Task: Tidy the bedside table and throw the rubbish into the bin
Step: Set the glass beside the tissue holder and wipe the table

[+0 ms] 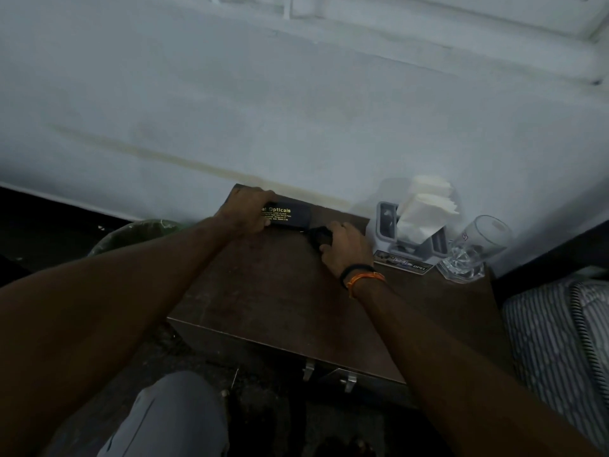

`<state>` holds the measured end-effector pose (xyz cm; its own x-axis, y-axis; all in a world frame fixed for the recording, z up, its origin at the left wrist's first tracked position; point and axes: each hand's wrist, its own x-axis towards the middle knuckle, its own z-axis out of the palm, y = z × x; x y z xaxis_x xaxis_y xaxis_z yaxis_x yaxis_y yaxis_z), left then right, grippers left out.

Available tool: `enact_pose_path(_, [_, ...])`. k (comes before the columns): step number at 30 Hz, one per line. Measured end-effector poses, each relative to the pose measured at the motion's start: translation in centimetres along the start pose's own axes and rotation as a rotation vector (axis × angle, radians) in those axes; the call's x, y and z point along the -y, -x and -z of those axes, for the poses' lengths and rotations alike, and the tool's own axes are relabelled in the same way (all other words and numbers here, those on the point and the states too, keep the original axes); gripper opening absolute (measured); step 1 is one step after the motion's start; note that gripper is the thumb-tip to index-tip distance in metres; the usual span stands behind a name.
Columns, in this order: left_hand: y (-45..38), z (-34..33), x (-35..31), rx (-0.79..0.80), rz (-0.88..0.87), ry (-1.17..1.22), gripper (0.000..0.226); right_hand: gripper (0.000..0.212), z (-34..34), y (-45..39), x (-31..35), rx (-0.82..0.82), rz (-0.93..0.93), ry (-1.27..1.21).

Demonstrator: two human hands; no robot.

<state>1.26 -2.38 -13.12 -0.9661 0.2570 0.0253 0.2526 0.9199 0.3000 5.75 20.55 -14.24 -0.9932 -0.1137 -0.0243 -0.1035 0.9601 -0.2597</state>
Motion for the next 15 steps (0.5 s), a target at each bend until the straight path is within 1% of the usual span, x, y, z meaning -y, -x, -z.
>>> enact_pose_path(5, [0.0, 0.6, 0.5, 0.042, -0.013, -0.003, 0.055, 0.039, 0.5, -0.6, -0.7, -0.013, -0.05, 0.061])
enact_pose_path(15, [0.7, 0.7, 0.1, 0.055, 0.02, 0.062, 0.057, 0.041, 0.8, -2.0, -0.9, 0.022, -0.025, 0.152])
